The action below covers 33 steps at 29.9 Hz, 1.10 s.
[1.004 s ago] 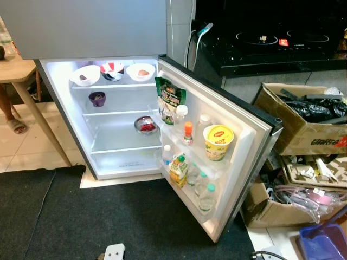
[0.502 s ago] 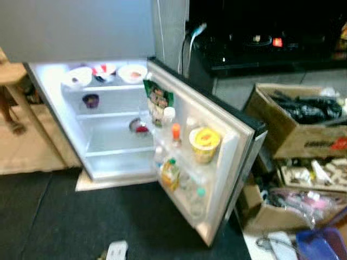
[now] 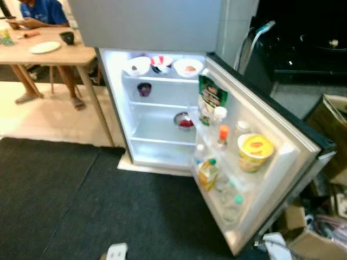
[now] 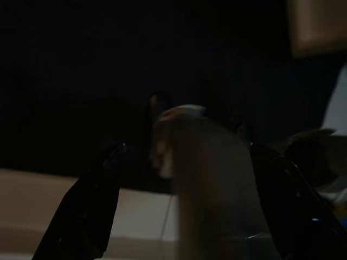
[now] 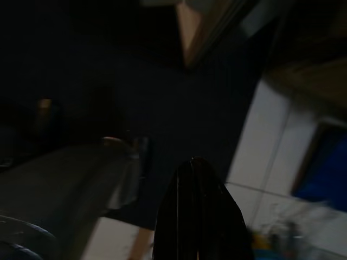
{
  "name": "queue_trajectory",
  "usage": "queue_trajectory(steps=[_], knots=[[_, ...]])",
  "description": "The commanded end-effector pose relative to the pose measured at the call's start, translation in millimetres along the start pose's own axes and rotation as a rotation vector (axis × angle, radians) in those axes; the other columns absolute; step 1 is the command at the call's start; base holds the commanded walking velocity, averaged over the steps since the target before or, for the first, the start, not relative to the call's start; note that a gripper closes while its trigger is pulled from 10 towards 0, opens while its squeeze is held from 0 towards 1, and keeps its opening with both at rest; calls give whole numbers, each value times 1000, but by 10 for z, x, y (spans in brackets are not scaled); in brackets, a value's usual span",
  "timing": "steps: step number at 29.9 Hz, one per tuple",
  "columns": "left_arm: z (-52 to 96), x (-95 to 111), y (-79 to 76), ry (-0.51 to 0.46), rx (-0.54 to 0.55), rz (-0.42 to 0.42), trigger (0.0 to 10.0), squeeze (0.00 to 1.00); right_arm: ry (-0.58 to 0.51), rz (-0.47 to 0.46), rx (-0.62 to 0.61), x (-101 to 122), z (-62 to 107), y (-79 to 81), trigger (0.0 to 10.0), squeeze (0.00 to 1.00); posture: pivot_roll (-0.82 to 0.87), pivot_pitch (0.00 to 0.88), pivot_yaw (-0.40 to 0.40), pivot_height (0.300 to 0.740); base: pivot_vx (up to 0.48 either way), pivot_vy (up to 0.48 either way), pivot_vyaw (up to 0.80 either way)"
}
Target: Restocking fridge
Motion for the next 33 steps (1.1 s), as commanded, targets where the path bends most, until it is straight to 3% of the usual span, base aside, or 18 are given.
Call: queue_trajectory(steps=[1,8,12,18,33], knots=[[22,-50,52,14,15,-1,10000,0,-4,-5,13,19,-15,65,10000,0,-95,7,-25,740,0,0,775],[24,-47,60,11,16,1,10000,0,-6,-13,11,19,-15,61,10000,0,-97,5,-26,740,0,0,775],[24,-41,60,12,13,-15,10000,0,-5,-19,-7,20,-14,41,10000,0,-97,6,-27,740,0,0,0],[20,-44,51,20,14,-43,10000,0,-6,-21,-17,26,-15,27,10000,0,-99,8,-27,740,0,-480,0],[19,-67,41,23,23,-15,10000,0,48,-10,-83,-90,9,-81,10000,0,-102,10,-27,740,0,0,0]])
Point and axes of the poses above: a point about 5 cm out from each wrist's last joint towards the gripper, its own z axis pointing back from the gripper into the wrist, its own x axis along the axis of the wrist's last joint, y = z × x, the point moved 4 cm from there along -z, pointing out of the wrist towards the gripper, and after that the axes turned 8 degrees about -z, right-handed, at the moved point
